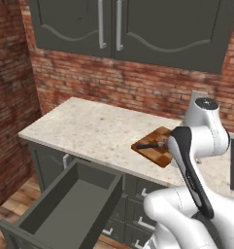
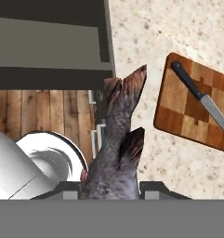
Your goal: Pick up the knife from the drawer and place it on the cutting board. Then place the meat from the plate to the cutting board.
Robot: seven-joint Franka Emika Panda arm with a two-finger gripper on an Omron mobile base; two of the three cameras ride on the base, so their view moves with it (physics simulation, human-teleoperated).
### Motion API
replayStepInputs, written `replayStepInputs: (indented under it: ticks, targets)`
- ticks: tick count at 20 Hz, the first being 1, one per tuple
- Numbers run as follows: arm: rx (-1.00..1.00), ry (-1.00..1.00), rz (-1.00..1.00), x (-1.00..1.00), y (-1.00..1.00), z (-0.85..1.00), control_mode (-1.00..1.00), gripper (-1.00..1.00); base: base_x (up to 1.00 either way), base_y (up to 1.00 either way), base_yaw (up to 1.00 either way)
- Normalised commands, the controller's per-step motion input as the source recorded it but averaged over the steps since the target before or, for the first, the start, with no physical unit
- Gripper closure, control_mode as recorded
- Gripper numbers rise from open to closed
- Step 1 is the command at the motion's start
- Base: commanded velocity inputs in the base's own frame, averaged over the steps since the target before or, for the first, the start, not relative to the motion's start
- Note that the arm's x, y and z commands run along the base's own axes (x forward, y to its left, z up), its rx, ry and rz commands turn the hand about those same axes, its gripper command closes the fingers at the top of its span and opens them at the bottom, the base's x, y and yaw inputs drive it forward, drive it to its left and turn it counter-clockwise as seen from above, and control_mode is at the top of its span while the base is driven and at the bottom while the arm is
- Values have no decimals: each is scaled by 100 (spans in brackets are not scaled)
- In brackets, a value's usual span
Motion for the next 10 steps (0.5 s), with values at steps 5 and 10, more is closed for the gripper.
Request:
replayStepInputs:
  ticks: [5, 10]
  targets:
    - [0, 0, 7, 59, -26, -10, -100, 100, 0, 0, 0]
    - [0, 0, 8, 59, -19, -26, -100, 100, 0, 0, 0]
